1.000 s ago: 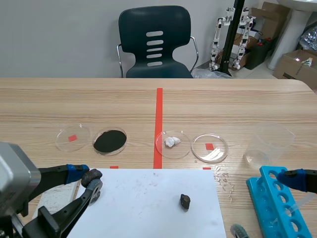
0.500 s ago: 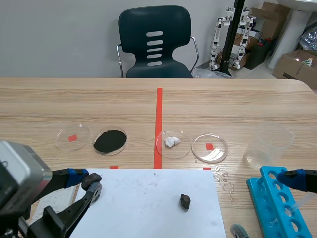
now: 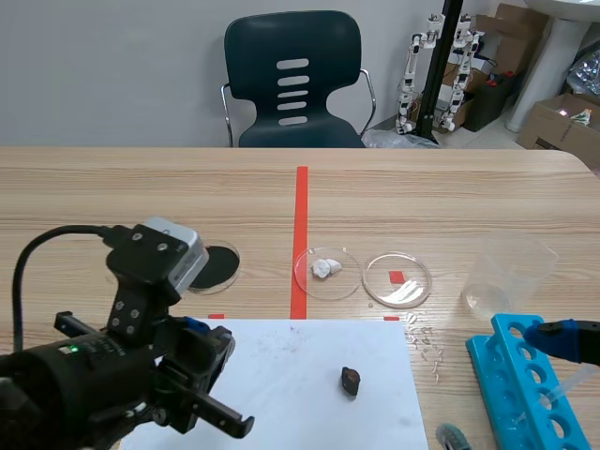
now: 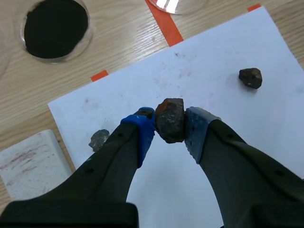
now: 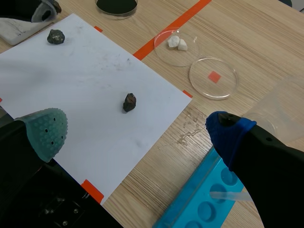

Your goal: Put the middle mineral back

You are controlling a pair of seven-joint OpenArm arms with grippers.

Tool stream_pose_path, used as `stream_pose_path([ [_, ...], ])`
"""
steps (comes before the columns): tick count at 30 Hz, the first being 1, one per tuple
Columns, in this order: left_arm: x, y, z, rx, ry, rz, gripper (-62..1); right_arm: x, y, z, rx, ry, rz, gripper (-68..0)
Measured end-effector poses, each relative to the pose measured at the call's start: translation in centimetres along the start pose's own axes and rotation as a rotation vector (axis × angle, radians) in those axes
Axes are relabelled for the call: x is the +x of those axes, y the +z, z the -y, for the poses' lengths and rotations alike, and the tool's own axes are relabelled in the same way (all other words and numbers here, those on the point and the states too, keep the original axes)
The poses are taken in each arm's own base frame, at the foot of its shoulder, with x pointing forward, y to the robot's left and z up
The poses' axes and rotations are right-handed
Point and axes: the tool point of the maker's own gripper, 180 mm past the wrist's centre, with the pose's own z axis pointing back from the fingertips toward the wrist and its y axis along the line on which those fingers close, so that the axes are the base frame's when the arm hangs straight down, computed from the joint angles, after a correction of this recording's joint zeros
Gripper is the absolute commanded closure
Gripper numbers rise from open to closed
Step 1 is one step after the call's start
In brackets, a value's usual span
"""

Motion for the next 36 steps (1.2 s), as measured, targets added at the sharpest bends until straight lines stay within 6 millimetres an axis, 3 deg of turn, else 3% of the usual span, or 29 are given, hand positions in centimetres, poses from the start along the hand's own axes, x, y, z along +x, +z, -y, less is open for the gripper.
stream_pose_path([
  [5,0.2,-1.6,-0.4,0.07,0.123,-0.039,-11.9,0.0,0.0,0.0,0.0,0.0,0.0,-61.0],
  [17,-2.9,-4.9,-0.6,0.211,0.194,-0.319,-11.9,0.0,0.0,0.0,0.0,0.0,0.0,-61.0],
  [26,-1.4,-7.5,1.9,0.169,0.212,-0.4,-11.9,0.0,0.0,0.0,0.0,0.0,0.0,-61.0],
  [36,-2.4,-9.3,0.7,0.23,0.191,-0.502,-11.9,0.0,0.0,0.0,0.0,0.0,0.0,-61.0],
])
